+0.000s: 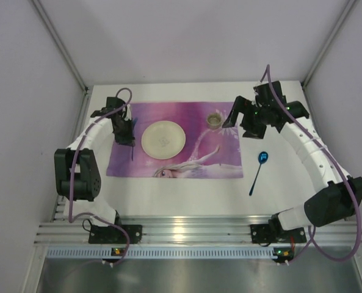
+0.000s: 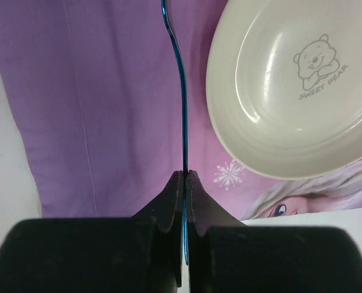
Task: Set the dinner table for one person
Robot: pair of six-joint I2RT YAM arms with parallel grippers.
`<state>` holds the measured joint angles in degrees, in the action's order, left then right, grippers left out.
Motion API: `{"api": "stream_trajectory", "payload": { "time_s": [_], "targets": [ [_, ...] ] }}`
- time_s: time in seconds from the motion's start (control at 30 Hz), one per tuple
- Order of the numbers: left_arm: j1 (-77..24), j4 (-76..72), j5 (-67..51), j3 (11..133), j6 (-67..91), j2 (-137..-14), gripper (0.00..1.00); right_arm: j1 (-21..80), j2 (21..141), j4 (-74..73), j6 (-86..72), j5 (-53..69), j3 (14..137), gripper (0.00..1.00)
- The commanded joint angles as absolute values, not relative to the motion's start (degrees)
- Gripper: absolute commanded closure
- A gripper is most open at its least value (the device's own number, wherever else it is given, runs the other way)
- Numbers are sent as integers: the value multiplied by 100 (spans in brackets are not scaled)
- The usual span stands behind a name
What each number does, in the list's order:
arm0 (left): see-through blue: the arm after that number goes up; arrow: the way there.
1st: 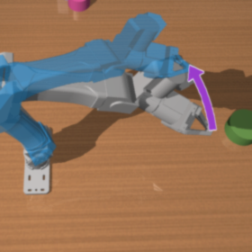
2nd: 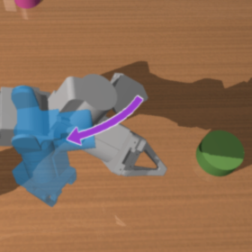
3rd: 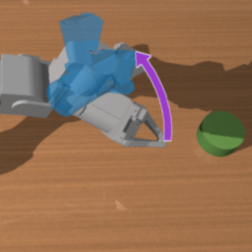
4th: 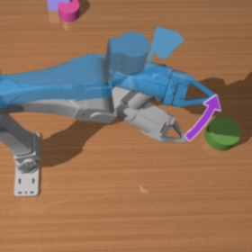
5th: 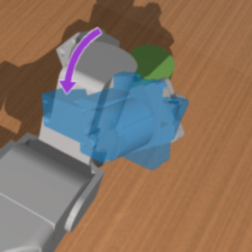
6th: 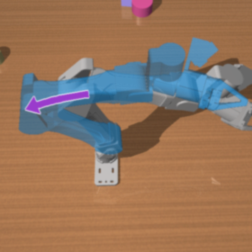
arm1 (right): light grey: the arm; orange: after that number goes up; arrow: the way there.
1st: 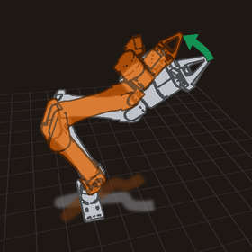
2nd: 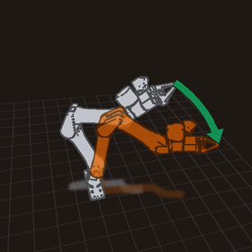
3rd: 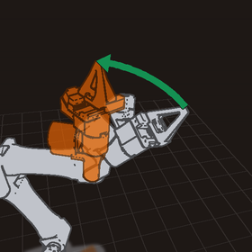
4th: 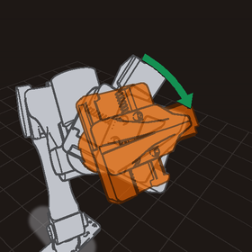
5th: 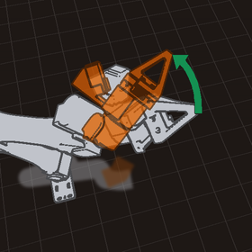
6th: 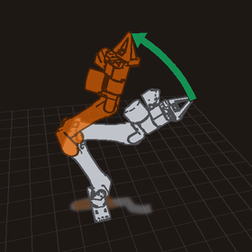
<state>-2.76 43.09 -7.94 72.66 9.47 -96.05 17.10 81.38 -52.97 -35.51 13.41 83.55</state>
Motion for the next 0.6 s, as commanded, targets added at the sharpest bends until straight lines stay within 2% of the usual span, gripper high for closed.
{"api": "stream_trajectory", "payload": {
  "time_s": [0.0,0.47,0.5,0.53,0.57],
  "targets": [
    [-308,4140,-1071,7734,572,-9834,100,1644,7954,-5396,-3366,1406,8140,2],
    [-71,3806,-1353,7892,518,-11021,100,1371,7927,-5449,-3085,1424,7980,2],
    [-44,3797,-1371,7893,614,-11039,92,1354,7945,-5458,-3076,1424,7989,2],
    [139,3788,-1406,7884,641,-11083,73,1336,7963,-5458,-3059,1433,7998,2],
    [210,3762,-1415,7858,676,-11100,60,1319,7980,-5458,-3050,1424,8007,1]
  ]
}}
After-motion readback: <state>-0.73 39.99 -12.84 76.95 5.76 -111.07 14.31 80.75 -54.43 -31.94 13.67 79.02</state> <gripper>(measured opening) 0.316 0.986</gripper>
